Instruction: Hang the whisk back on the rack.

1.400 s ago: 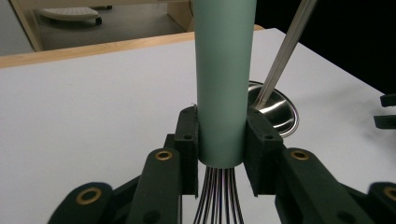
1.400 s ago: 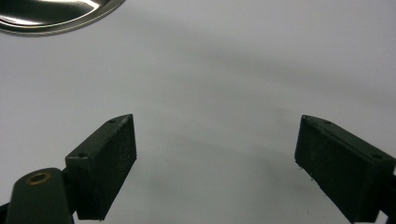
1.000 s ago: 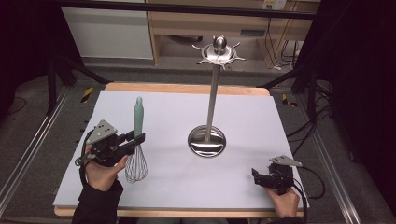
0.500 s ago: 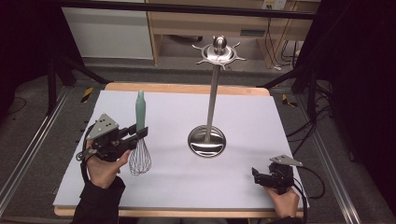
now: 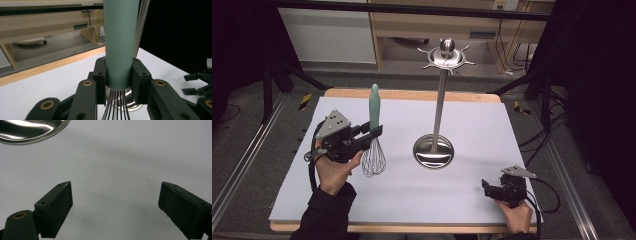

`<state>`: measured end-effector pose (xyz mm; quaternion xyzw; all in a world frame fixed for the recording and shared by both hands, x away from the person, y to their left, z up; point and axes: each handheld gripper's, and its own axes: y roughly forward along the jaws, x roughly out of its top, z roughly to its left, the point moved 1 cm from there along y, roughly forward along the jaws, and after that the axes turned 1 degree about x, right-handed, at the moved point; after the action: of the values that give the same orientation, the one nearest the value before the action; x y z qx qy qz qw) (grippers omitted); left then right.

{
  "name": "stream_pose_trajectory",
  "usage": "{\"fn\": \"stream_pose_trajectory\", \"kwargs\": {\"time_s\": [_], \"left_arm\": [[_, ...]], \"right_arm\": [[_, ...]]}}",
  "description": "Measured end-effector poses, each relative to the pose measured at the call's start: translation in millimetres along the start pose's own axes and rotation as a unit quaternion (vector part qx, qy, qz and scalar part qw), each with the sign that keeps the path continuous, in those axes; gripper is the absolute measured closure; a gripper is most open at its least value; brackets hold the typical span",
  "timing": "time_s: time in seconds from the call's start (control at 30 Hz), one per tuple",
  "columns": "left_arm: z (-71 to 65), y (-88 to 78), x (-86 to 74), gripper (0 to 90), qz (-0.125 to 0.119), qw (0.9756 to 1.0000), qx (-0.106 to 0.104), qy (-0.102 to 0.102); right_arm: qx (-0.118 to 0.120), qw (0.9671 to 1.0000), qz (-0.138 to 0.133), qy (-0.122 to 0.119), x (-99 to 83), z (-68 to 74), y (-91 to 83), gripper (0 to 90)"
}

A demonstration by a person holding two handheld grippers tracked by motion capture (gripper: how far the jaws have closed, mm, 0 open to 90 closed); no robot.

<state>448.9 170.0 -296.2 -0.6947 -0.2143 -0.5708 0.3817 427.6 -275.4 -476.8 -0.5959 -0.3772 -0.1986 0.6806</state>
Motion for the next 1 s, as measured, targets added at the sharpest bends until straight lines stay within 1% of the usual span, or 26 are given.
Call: {"fn": "stream_pose_trajectory", "kwargs": {"time_s": [0.1, 0.13, 0.27, 0.3, 0.5, 0.67, 0.77, 0.9, 0.93, 1.0], "left_arm": [[-2.0, 2.2, 3.4, 68.8, -0.002, 1.0000, -0.001, 0.000], [-4.1, 4.4, 6.9, 68.8, -0.003, 1.0000, -0.004, 0.001], [-6.6, 8.7, 13.7, 68.8, -0.003, 1.0000, -0.007, 0.004], [-7.0, 9.8, 15.4, 68.8, -0.002, 1.0000, -0.007, 0.005], [-8.0, 14.9, 23.1, 68.8, 0.000, 0.9999, -0.012, 0.007], [-10.0, 19.6, 33.4, 68.8, -0.001, 0.9998, -0.013, 0.013], [-11.1, 22.2, 37.4, 68.7, -0.003, 0.9998, -0.014, 0.013], [-12.0, 25.3, 40.3, 68.7, -0.005, 0.9997, -0.017, 0.015], [-12.5, 27.4, 41.8, 68.7, -0.005, 0.9997, -0.019, 0.013], [-14.1, 31.1, 44.7, 68.7, -0.002, 0.9996, -0.024, 0.015]], "right_arm": [[0.000, 1.0000, -0.001, 0.000, 0.3, -0.1, -0.4, 12.6], [-0.001, 1.0000, -0.003, 0.003, 0.4, 0.5, -1.0, 12.6], [-0.001, 1.0000, -0.002, 0.002, 0.4, 0.7, -0.5, 12.6], [-0.001, 1.0000, -0.002, -0.001, 0.5, 0.4, -0.2, 12.6], [0.000, 1.0000, -0.003, 0.001, 0.8, 0.5, -1.1, 12.6], [-0.001, 1.0000, -0.003, 0.003, 0.7, 1.1, -1.2, 12.6], [-0.001, 1.0000, -0.005, -0.002, 0.9, 0.2, -1.3, 12.6], [0.000, 1.0000, -0.004, 0.002, 0.8, 1.1, -1.4, 12.6], [0.001, 1.0000, -0.005, 0.002, 0.9, 1.2, -1.3, 12.6], [0.001, 1.0000, -0.005, 0.002, 0.9, 1.4, -1.2, 12.6]]}}
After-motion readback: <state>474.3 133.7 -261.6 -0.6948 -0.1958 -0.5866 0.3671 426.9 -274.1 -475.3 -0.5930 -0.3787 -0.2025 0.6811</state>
